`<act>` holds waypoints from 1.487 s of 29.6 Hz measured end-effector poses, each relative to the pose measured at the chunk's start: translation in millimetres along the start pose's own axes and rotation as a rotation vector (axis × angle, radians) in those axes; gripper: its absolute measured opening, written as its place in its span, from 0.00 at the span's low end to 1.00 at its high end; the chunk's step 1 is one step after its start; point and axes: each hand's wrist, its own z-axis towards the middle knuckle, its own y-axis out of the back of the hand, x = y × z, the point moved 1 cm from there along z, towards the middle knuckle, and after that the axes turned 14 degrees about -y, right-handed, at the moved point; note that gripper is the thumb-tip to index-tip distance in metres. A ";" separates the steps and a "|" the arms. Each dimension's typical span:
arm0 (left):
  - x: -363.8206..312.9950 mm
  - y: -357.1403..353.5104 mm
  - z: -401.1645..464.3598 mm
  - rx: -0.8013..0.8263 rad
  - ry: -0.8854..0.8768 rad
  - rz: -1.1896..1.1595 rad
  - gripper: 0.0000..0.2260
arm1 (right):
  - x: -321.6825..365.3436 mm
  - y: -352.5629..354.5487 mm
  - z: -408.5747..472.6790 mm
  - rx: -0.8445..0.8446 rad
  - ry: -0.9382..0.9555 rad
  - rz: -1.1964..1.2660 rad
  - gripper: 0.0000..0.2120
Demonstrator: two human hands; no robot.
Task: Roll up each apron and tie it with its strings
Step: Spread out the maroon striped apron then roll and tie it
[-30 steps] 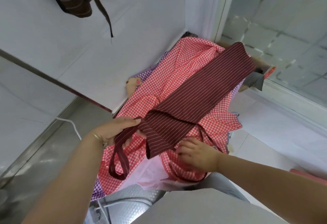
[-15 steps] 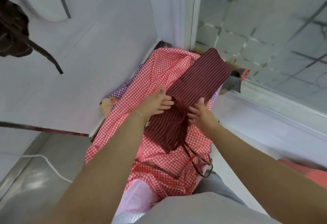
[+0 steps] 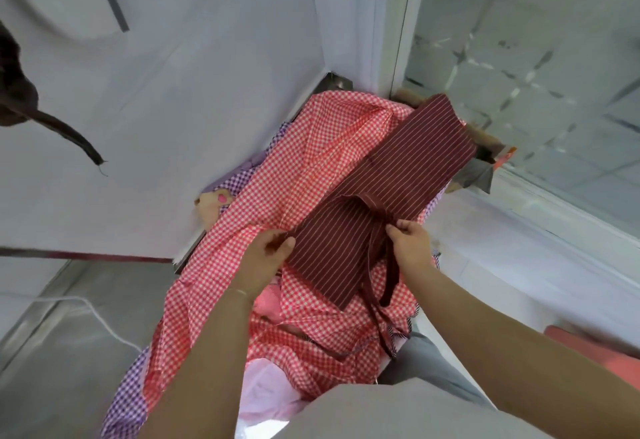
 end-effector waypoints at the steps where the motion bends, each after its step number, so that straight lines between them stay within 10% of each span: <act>1: -3.6 2.2 3.2 0.053 0.028 -0.020 0.09 | -0.9 1.7 -0.2 0.004 -0.014 -0.001 0.03; 6: -12.3 13.7 16.2 0.134 0.036 0.110 0.03 | 2.6 6.2 5.0 -0.003 0.019 -0.091 0.06; 10: 1.3 10.6 25.8 0.164 0.083 0.501 0.18 | 6.5 12.9 6.1 -0.029 0.048 -0.232 0.09; 14: -8.9 -32.1 11.5 -0.271 -0.320 0.865 0.11 | 16.5 15.7 -5.5 -0.061 0.090 -0.267 0.17; 16: -12.8 -66.8 3.2 -0.200 -0.431 0.865 0.22 | 18.6 14.5 -11.5 -0.035 0.033 -0.160 0.24; 20: 5.1 -105.7 1.9 0.156 -0.308 1.013 0.39 | 14.9 13.4 -13.5 0.224 -0.262 -0.167 0.30; 24: 13.5 -105.9 11.5 0.330 -0.259 1.055 0.45 | 28.5 36.3 -17.8 0.749 -0.689 -0.247 0.15; 28: 14.4 -103.7 16.6 0.378 -0.212 1.052 0.50 | 74.2 55.4 -6.1 1.007 -0.458 0.455 0.25; 33: 12.5 -104.4 20.2 0.397 -0.199 1.058 0.49 | 146.9 78.2 21.2 0.584 -0.187 0.774 0.40; 39: 15.3 -104.3 17.9 0.394 -0.278 1.111 0.46 | 114.0 32.8 7.1 -0.056 0.446 -0.374 0.21; 44: 24.6 -104.3 14.0 0.369 -0.337 1.147 0.45 | 96.7 -1.6 26.9 0.075 -0.094 -0.003 0.36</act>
